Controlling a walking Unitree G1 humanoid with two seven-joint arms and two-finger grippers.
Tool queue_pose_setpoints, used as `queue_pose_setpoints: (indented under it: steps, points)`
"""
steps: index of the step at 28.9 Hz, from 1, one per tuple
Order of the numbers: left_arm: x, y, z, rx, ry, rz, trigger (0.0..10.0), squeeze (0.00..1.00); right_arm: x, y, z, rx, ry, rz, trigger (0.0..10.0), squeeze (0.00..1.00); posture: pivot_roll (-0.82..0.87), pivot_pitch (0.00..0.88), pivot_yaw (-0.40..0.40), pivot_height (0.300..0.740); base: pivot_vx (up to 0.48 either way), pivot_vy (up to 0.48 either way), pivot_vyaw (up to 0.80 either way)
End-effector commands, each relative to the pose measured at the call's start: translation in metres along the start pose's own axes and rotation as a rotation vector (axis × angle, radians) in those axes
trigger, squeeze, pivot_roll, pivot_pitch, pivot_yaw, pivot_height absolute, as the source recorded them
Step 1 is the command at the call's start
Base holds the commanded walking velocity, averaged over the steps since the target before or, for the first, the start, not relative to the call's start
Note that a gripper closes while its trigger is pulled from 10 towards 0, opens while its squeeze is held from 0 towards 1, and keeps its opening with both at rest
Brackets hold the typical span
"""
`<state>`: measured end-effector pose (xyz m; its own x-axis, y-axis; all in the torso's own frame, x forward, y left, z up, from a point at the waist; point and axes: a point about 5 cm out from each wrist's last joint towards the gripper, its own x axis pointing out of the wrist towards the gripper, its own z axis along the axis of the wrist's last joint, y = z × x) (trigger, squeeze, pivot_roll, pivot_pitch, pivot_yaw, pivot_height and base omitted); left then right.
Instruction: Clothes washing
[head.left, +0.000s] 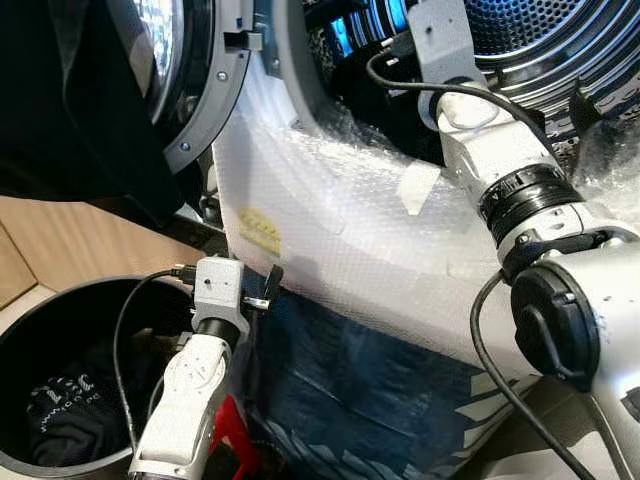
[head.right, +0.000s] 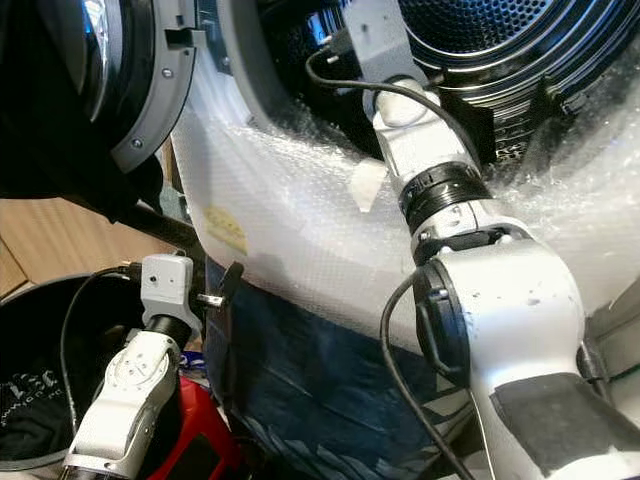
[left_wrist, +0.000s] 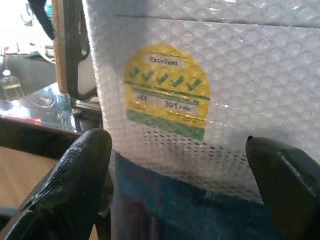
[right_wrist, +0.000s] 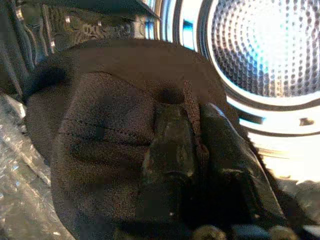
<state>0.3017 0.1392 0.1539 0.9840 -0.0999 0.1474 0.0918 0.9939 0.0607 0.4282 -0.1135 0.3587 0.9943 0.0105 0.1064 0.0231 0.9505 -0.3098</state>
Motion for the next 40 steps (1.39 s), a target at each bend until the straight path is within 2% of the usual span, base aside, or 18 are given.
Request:
queue_pose_setpoints:
  steps: [1, 2, 3, 4, 6, 9, 14, 19, 23, 27, 29, 31, 32, 33, 34, 35, 37, 40]
  points:
    - [-0.002, 0.001, 0.004, 0.018, -0.007, 0.014, 10.0, 0.0, 0.0, -0.01, -0.012, 0.109, 0.055, -0.047, 10.0, 0.0, 0.11, 0.027, -0.135, 0.74, 0.0, 0.0, 0.0]
    - [-0.002, 0.002, 0.004, 0.021, -0.008, 0.021, 10.0, 0.0, 0.0, -0.012, -0.014, 0.141, 0.063, -0.056, 10.0, 0.0, 0.11, 0.028, -0.134, 0.74, 0.0, 0.0, 0.0]
    - [-0.002, 0.004, 0.004, 0.025, -0.011, 0.03, 10.0, 0.0, 0.0, -0.013, -0.015, 0.157, 0.069, -0.064, 10.0, 0.56, 0.12, 0.028, -0.134, 0.74, 0.0, 0.0, 0.0]
    - [-0.002, 0.007, 0.006, 0.032, -0.015, 0.04, 10.0, 0.0, 0.0, -0.016, -0.018, 0.175, 0.074, -0.069, 10.0, 1.0, 0.11, 0.027, -0.129, 0.74, 0.0, 0.0, 0.0]
    - [-0.002, 0.009, 0.007, 0.035, -0.015, 0.043, 10.0, 0.0, 0.0, -0.018, -0.018, 0.132, 0.066, -0.077, 10.0, 1.0, 0.11, 0.028, -0.127, 0.74, 0.0, 0.0, 0.0]
    - [-0.001, 0.009, 0.008, 0.037, -0.015, 0.04, 10.0, 0.0, 0.0, -0.024, -0.022, 0.211, 0.072, -0.113, 10.0, 1.0, 0.12, 0.017, -0.116, 0.74, 0.0, 0.0, 0.0]
    - [0.005, 0.007, 0.012, 0.041, -0.027, 0.016, 10.0, 0.0, 0.0, -0.036, -0.024, 0.226, 0.072, -0.154, 10.0, 1.0, 0.1, 0.016, -0.089, 0.74, 0.0, 0.0, 0.0]
    - [0.006, 0.009, 0.012, 0.041, -0.022, 0.014, 10.0, 0.0, 0.0, -0.033, -0.021, 0.269, 0.046, -0.095, 10.0, 1.0, 0.07, 0.016, -0.068, 0.74, 0.0, 0.0, 0.0]
    - [0.008, 0.01, 0.011, 0.049, -0.017, 0.004, 10.0, 0.0, 0.0, -0.031, -0.015, 0.378, 0.015, -0.052, 10.0, 1.0, 0.05, 0.023, -0.054, 0.74, 0.0, 0.0, 0.0]
    - [0.009, 0.011, 0.012, 0.053, -0.015, 0.0, 10.0, 0.0, 0.0, -0.037, -0.007, 0.439, -0.028, -0.06, 10.0, 1.0, 0.03, 0.021, -0.038, 0.74, 0.0, 0.0, 0.0]
    - [0.01, 0.009, 0.012, 0.067, -0.019, -0.028, 10.0, 0.0, 0.0, -0.033, -0.006, 0.529, -0.038, -0.021, 10.0, 1.0, 0.03, 0.021, -0.031, 0.74, 0.0, 0.0, 0.0]
    - [0.012, 0.009, 0.013, 0.07, -0.021, -0.034, 10.0, 0.0, 0.0, -0.031, -0.004, 0.535, -0.056, -0.008, 10.0, 1.0, 0.02, 0.018, -0.022, 0.74, 0.0, 0.0, 0.0]
    - [0.013, 0.008, 0.013, 0.069, -0.021, -0.033, 10.0, 0.0, 0.0, -0.033, -0.003, 0.537, -0.067, -0.011, 10.0, 0.78, 0.02, 0.018, -0.022, 0.74, 0.0, 0.0, 0.0]
    - [0.013, 0.008, 0.014, 0.068, -0.023, -0.034, 10.0, 0.0, -0.001, -0.036, -0.001, 0.53, -0.081, -0.027, 10.0, 0.09, 0.03, 0.016, -0.02, 0.74, 0.0, 0.0, 0.0]
    - [0.014, 0.008, 0.015, 0.068, -0.025, -0.036, 10.0, 0.0, -0.001, -0.04, 0.0, 0.518, -0.096, -0.047, 10.0, 0.09, 0.03, 0.015, -0.02, 0.74, 0.0, 0.0, 0.0]
    - [0.014, 0.008, 0.015, 0.068, -0.026, -0.038, 10.0, 0.0, -0.001, -0.041, 0.001, 0.523, -0.1, -0.041, 10.0, 0.0, 0.02, 0.016, -0.019, 0.74, 0.0, 0.0, 0.0]
    - [0.015, 0.008, 0.014, 0.068, -0.026, -0.042, 10.0, 0.0, -0.002, -0.047, 0.004, 0.522, -0.117, -0.053, 10.0, 0.0, 0.02, 0.015, -0.015, 0.74, 0.0, 0.0, 0.0]
    - [0.014, 0.007, 0.013, 0.07, -0.023, -0.05, 10.0, 0.0, -0.004, -0.05, 0.015, 0.581, -0.156, 0.011, 10.0, 0.0, 0.01, 0.013, -0.018, 0.74, 0.0, 0.0, 0.0]
